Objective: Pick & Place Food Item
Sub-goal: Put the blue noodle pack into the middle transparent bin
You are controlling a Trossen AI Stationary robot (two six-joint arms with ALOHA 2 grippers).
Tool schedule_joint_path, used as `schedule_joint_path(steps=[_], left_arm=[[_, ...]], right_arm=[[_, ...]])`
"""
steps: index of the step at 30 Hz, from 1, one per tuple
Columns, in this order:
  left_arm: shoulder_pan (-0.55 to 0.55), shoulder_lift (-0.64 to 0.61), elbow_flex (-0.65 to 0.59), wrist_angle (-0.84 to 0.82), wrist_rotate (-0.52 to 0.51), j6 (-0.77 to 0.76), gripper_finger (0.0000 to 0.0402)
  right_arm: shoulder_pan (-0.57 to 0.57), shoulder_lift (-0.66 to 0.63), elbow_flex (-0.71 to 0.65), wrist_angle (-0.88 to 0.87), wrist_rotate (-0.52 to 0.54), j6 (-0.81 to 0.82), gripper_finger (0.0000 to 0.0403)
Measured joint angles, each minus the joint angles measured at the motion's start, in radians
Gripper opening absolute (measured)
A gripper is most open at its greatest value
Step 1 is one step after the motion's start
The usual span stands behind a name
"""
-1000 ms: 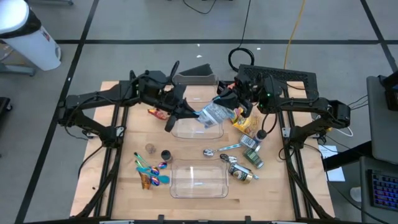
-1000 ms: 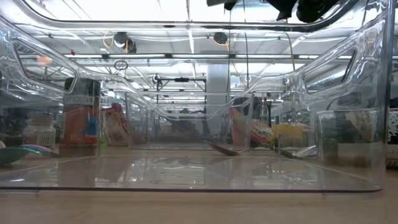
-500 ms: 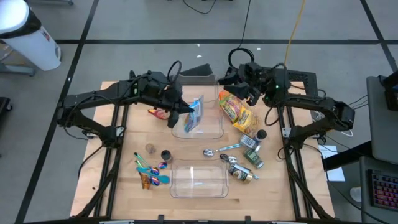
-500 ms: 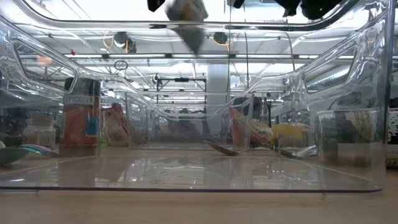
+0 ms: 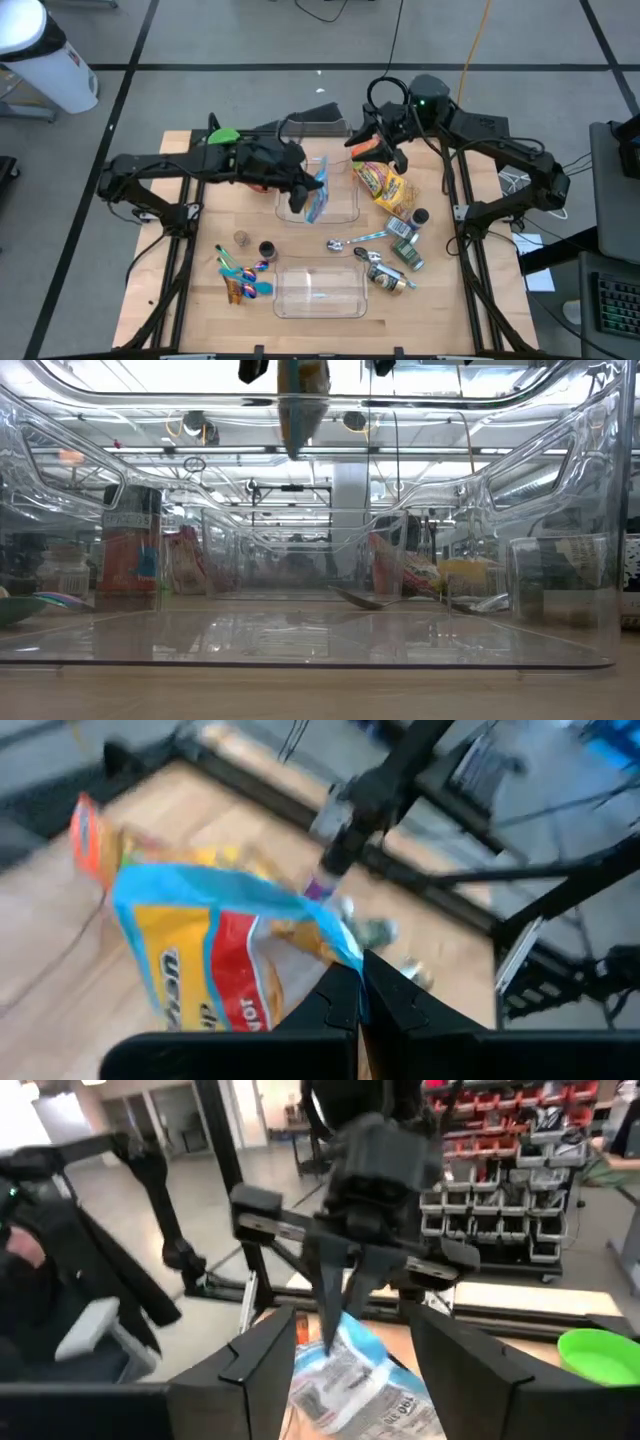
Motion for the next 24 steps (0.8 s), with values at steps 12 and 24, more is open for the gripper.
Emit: schedule_joint_path(steps=[12, 24], left_arm=[[-0.044, 0.127, 0.000, -0.023, -0.312, -0.069, 0.0001], [-0.041, 0.159, 0.020, -0.062, -0.525, 0.357, 0.0000]], right_arm=[[-0.004, 0.001, 0.005, -0.128, 0.272, 0.269, 0.0187], [-0.031, 0.009, 0.005, -0.208, 0.463, 0.728, 0.0186]])
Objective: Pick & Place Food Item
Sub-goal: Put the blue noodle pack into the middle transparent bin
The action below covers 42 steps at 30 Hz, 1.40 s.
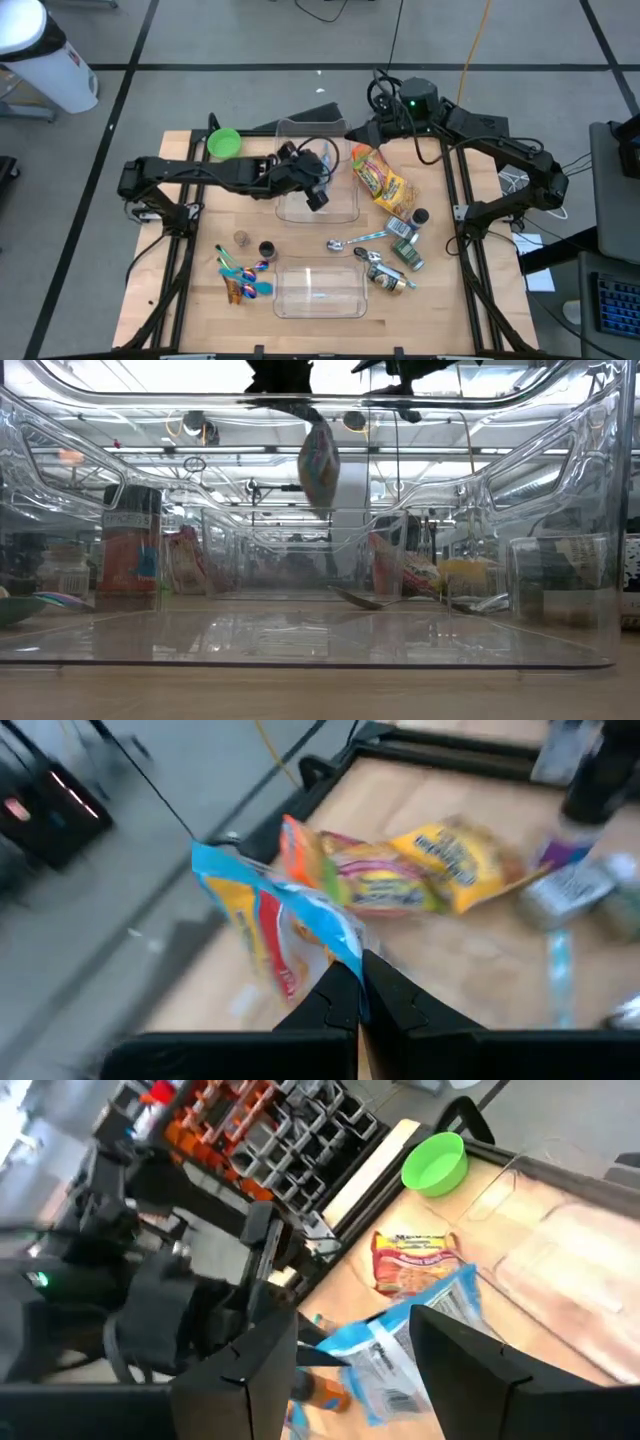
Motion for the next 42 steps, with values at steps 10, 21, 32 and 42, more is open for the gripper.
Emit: schedule_joint_path(steps=[10, 21, 32, 42], left_arm=[[0.005, 0.008, 0.145, -0.131, -0.107, 0.449, 0.0000], [0.049, 0.008, 0.172, -0.238, -0.126, 0.610, 0.0000], [0.004, 0.062, 0.172, -0.238, -0.228, 0.881, 0.0000], [-0.029, 0.103, 0.171, -0.238, -0.329, 1.006, 0.0000]], right_arm=[[0.023, 0.077, 0.001, 0.023, 0.023, 0.285, 0.0172], [0.066, 0.131, 0.000, 0.150, -0.023, 0.509, 0.0164], [0.089, 0.164, 0.002, 0.129, 0.025, 0.598, 0.0162], [0.103, 0.181, 0.000, 0.085, 0.001, 0.619, 0.0161]])
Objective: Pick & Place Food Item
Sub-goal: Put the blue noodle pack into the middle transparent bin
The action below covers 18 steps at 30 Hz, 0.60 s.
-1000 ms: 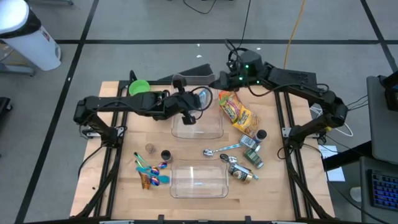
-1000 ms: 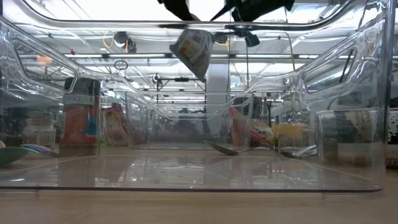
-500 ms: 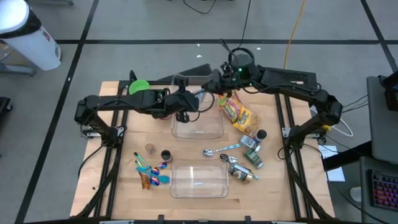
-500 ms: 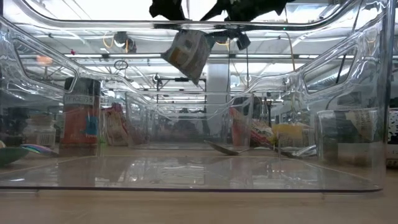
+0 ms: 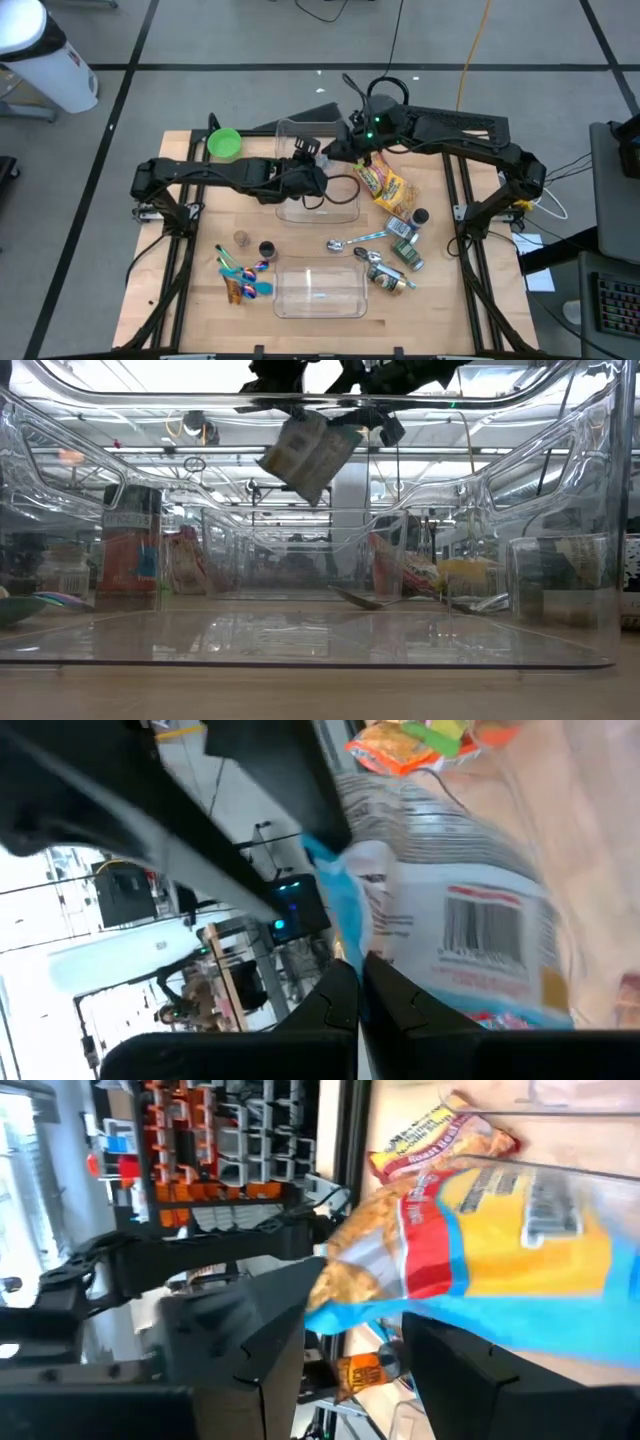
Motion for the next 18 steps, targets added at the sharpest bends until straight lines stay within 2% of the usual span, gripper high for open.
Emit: schedule_joint_path(steps=[12, 18], left_arm=[[-0.003, 0.000, 0.000, 0.000, -0.057, 0.030, 0.0000], [-0.008, 0.000, 0.000, 0.000, -0.058, 0.040, 0.0000]], right_arm=[[0.000, -0.002, 0.000, -0.010, -0.001, 0.020, 0.0154], [0.000, -0.002, 0.000, -0.011, -0.005, 0.010, 0.0120]])
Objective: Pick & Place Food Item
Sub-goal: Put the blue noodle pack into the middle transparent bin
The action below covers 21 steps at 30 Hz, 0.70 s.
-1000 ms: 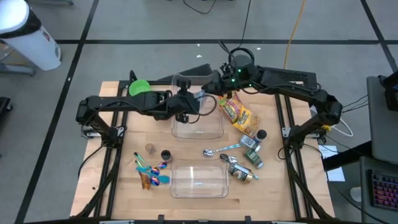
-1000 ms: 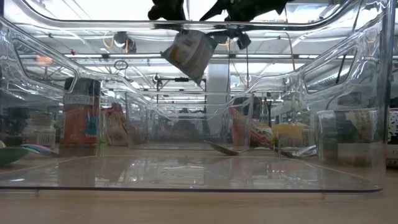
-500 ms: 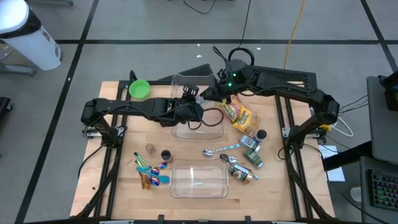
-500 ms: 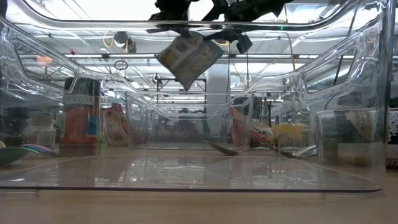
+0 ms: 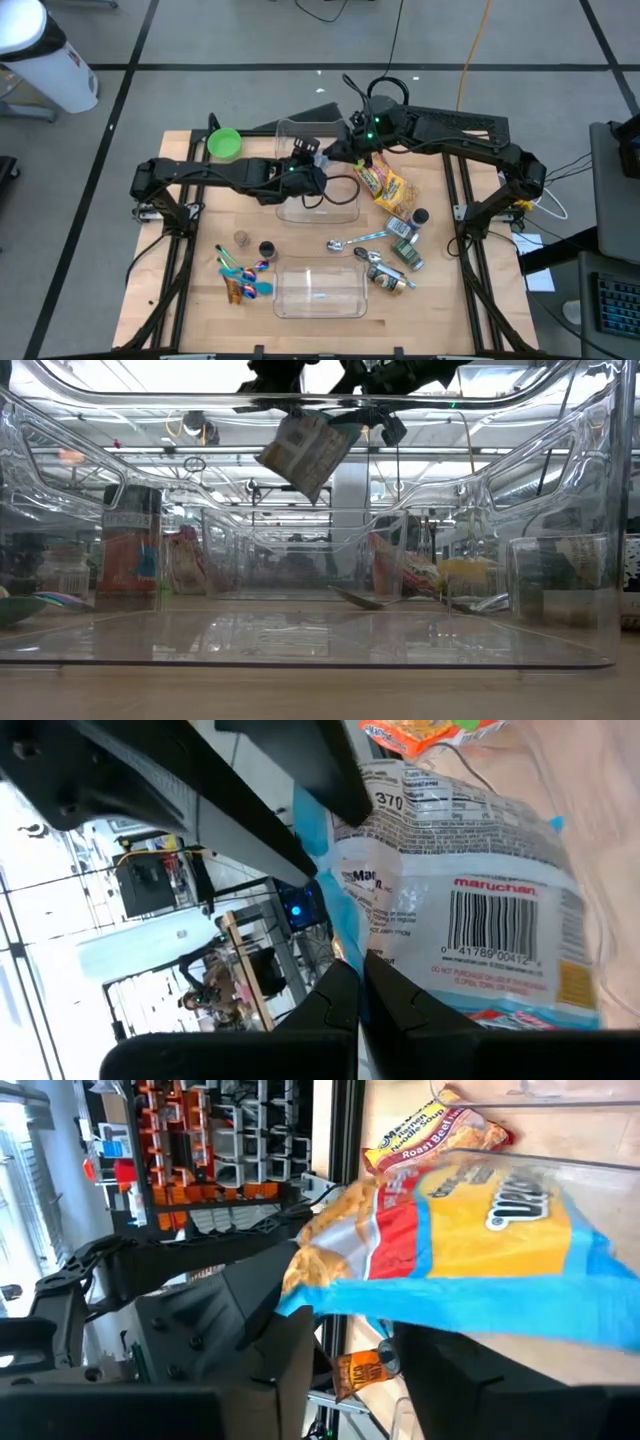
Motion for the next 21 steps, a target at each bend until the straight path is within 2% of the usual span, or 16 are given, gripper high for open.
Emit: schedule_joint_path(steps=[8, 10, 15, 21], left_arm=[[-0.017, 0.000, -0.001, 0.023, -0.011, 0.011, 0.0000], [-0.025, 0.000, -0.001, 0.074, -0.028, 0.040, 0.0000], [-0.030, -0.001, -0.001, 0.098, -0.043, 0.057, 0.0000], [-0.021, -0.001, -0.001, 0.096, -0.042, 0.059, 0.0000]], right_arm=[[0.000, 0.000, 0.000, 0.002, -0.001, -0.044, 0.0016], [0.000, 0.000, 0.000, -0.001, -0.001, -0.058, 0.0005], [0.000, 0.000, 0.000, 0.007, -0.005, -0.073, 0.0034], [0.000, -0.002, 0.000, 0.070, -0.103, -0.034, 0.0075]])
